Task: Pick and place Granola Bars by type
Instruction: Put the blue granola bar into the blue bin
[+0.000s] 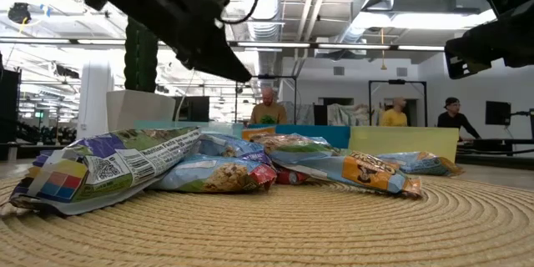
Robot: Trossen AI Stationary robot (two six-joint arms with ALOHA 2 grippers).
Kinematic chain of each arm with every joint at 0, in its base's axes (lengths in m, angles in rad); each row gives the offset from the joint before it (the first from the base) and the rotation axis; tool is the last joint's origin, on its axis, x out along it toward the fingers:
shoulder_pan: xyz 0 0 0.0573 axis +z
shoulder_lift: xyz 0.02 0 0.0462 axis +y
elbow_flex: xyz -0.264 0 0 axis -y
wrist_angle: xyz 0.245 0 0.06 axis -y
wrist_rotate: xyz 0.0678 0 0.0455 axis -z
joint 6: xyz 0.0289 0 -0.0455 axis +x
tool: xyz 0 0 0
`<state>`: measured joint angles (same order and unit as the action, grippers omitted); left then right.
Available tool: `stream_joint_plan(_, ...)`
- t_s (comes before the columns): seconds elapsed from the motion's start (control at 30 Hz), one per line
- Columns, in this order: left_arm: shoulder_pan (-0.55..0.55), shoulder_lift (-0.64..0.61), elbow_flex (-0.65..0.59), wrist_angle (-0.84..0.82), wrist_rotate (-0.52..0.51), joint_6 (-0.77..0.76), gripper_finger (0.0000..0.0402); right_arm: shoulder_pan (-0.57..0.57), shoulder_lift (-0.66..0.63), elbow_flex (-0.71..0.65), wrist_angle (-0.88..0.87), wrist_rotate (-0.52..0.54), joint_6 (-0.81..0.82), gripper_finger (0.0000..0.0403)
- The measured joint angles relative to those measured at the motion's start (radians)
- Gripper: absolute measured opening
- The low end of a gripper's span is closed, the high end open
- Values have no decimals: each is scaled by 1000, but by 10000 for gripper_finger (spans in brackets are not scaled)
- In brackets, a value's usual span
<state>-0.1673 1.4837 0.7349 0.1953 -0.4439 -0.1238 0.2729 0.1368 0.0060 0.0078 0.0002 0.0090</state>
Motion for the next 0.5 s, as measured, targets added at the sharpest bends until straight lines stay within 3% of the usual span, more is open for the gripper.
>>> stream_joint_plan(0.23,-138,0,0,1,63,17,112,0,0,0,0,0,0,134)
stream_joint_plan(0.5,-298,0,0,-12,69,34,112,0,0,0,0,0,0,133)
